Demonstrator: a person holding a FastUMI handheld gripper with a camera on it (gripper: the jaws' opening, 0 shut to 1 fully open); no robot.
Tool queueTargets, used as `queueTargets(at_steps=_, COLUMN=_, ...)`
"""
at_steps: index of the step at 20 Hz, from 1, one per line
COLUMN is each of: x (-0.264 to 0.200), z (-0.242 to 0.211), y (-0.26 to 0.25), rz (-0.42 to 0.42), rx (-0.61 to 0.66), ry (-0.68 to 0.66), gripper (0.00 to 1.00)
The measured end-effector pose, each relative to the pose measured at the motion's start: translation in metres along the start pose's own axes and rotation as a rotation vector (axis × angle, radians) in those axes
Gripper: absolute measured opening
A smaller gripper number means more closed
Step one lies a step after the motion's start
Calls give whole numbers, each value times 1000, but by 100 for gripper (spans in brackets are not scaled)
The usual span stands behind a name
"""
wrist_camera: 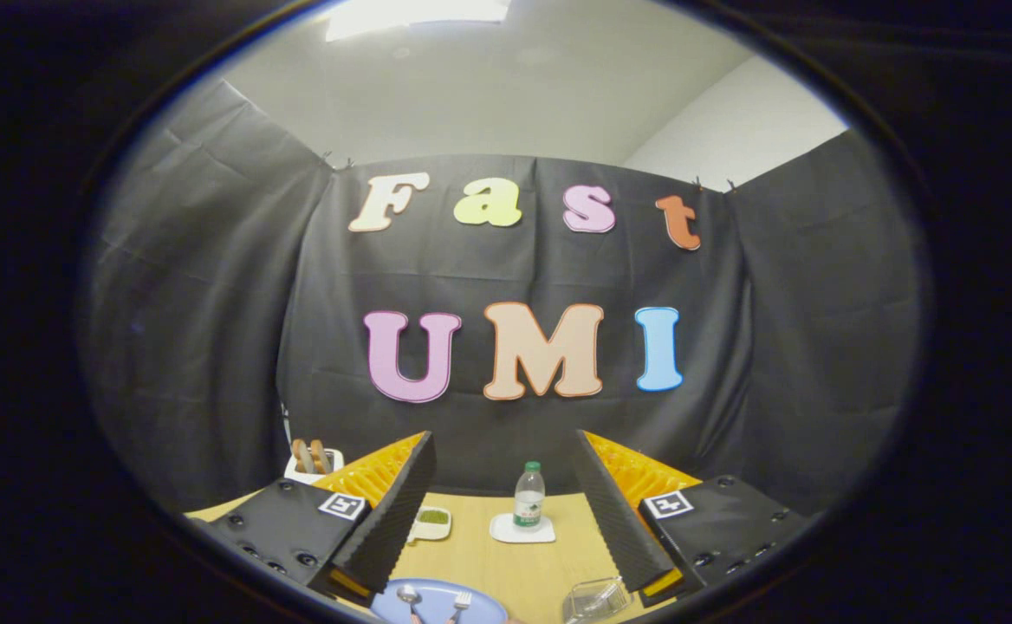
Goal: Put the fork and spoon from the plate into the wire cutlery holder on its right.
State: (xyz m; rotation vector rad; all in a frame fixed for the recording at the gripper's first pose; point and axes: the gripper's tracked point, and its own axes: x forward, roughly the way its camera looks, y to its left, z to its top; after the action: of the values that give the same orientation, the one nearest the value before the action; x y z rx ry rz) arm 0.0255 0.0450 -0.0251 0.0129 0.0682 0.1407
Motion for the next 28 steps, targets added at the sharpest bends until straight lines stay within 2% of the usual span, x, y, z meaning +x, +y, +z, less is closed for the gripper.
queueTargets(at_steps=2, x=5, z=-13, y=6, rz=19, rx=-6, ry=29, gripper=100)
queueTargets(at_steps=11, x=5, z=-143, y=24, rz=125, rx=-92, ry=347, gripper=100)
queueTargets(at_steps=20, x=-31, z=-282, y=35, rz=215, rx=-135, ry=706, gripper=100)
queueTargets(at_steps=28, x=-62, z=-348, y=38, rz=277, rx=-200, ry=910, gripper=100)
